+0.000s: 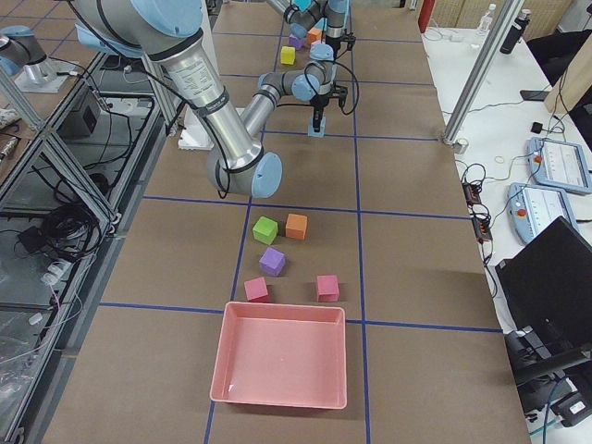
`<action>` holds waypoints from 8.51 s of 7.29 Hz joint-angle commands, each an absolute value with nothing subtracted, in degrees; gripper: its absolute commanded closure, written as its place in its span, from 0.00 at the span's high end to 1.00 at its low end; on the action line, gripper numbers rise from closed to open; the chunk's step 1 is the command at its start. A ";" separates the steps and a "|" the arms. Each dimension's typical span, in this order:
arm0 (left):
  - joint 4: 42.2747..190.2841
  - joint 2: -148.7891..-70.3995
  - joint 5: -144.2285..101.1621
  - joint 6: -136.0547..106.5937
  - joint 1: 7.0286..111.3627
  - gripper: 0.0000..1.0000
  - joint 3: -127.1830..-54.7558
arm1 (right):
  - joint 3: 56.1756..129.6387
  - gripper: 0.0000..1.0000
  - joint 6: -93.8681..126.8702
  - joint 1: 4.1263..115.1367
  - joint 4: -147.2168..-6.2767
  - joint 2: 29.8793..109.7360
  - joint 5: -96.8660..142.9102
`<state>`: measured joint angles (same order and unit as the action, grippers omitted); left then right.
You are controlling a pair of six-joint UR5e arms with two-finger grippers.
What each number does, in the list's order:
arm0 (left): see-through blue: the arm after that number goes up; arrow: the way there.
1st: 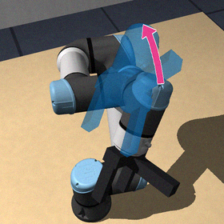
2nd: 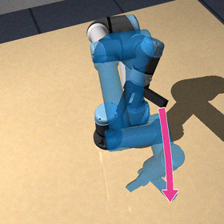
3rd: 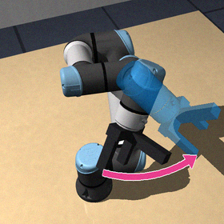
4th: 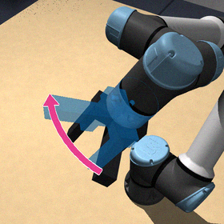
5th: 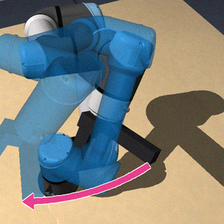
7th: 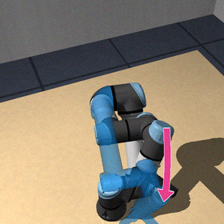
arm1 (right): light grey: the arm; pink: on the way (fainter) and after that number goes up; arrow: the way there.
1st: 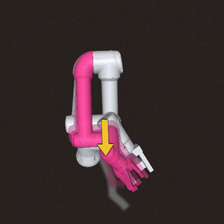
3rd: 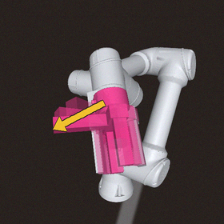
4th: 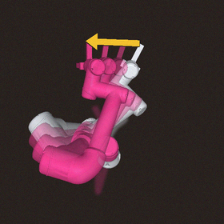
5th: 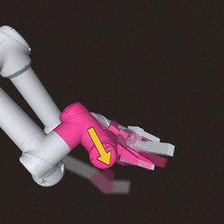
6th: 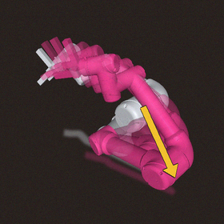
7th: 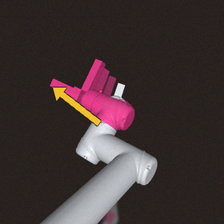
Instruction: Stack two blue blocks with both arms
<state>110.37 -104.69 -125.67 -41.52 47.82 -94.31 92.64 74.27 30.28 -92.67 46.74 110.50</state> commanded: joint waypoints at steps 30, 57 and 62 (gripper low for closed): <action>84.99 -140.89 -112.41 -67.50 32.79 0.66 -88.68 | 92.29 1.00 53.61 46.67 -91.23 54.05 118.74; 67.15 -116.67 -132.09 -3.24 74.92 0.98 -108.63 | 100.97 1.00 28.07 72.40 -92.02 68.43 129.81; 68.02 -105.48 -132.28 21.92 86.47 0.98 -99.01 | 108.63 1.00 10.64 83.83 -91.76 91.21 133.05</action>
